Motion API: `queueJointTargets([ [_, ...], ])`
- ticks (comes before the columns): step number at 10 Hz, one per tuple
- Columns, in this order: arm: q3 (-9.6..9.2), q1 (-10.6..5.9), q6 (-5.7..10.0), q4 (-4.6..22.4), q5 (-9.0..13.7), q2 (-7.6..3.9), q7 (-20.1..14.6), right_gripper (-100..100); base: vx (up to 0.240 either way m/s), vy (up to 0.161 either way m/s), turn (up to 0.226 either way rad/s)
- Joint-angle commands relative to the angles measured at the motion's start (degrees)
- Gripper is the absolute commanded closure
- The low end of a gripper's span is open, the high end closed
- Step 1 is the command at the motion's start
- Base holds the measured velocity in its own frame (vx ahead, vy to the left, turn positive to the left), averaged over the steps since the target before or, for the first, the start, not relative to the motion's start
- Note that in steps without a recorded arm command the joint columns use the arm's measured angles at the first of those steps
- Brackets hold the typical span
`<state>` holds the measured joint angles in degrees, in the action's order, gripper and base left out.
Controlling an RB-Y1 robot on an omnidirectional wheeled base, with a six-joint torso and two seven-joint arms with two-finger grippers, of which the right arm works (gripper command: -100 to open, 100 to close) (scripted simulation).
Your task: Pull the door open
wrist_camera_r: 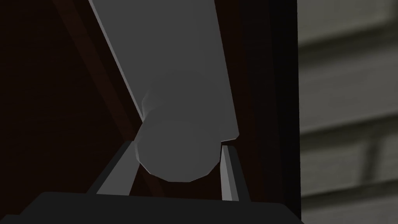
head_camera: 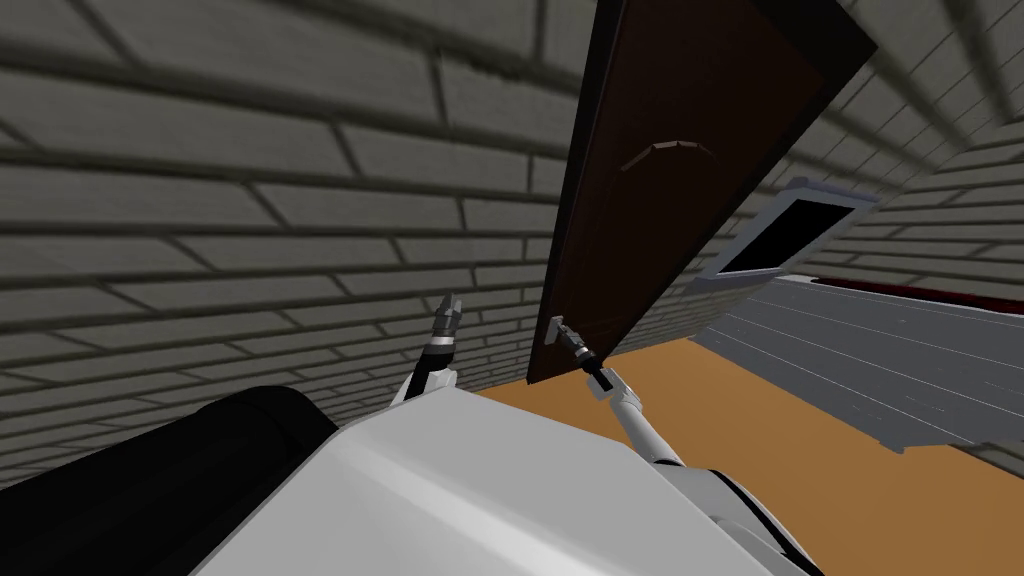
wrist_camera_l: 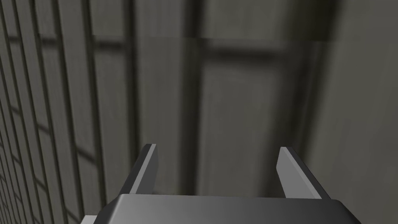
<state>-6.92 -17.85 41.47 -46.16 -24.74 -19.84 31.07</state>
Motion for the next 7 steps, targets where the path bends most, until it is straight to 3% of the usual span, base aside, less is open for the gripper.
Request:
queueJointTargets([
  [1,0.31,-0.03,-0.23,-0.2,1.5,-0.09,-1.9,100,-0.058,-0.073,0.106],
  [7,0.53,0.05,-1.40,-0.4,7.9,0.13,-9.7,100,-0.054,-0.071,0.137],
])
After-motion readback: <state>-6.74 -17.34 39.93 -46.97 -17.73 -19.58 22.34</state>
